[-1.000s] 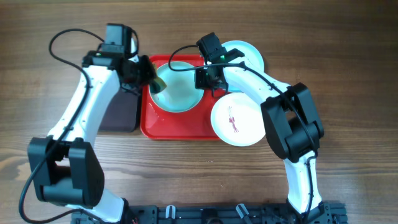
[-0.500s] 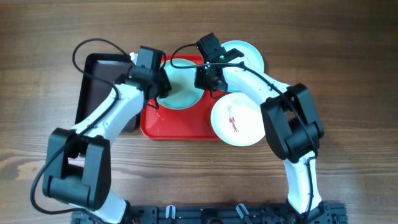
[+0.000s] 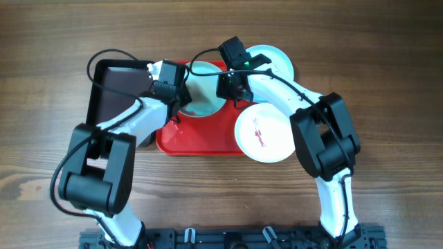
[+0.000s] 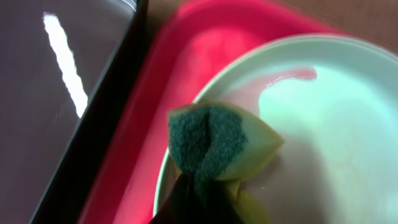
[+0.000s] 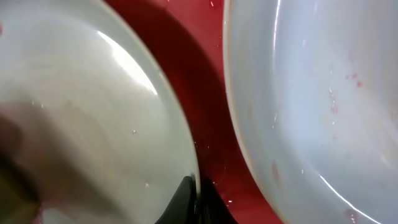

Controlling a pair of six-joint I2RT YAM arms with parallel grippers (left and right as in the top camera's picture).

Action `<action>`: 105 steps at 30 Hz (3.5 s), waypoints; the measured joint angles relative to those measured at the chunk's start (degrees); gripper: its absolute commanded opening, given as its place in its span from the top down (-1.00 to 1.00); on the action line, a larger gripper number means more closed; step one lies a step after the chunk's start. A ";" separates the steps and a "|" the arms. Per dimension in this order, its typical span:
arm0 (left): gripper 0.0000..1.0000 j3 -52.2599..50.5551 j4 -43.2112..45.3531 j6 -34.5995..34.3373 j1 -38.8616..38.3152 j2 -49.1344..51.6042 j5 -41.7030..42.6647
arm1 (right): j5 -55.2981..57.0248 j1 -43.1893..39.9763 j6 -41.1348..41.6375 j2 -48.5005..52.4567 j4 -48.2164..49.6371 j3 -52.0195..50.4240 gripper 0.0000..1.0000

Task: Clean dirty plates on tray and stack at the side
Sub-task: 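Scrub the plate again with the sponge in the left gripper, then lift the plate with the right gripper and tilt it up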

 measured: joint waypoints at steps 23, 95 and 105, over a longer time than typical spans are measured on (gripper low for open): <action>0.92 1.20 2.89 14.58 -4.39 1.62 9.20 | 1.01 -0.63 -0.07 -0.90 2.10 -1.92 0.91; 0.92 19.82 -32.22 7.85 9.55 -7.17 25.66 | 64.24 19.87 -12.92 -20.87 -17.20 -1.97 0.92; 0.92 19.82 -32.22 7.85 9.55 -7.17 25.66 | 79.84 23.06 -12.90 -21.03 -16.55 -1.97 0.91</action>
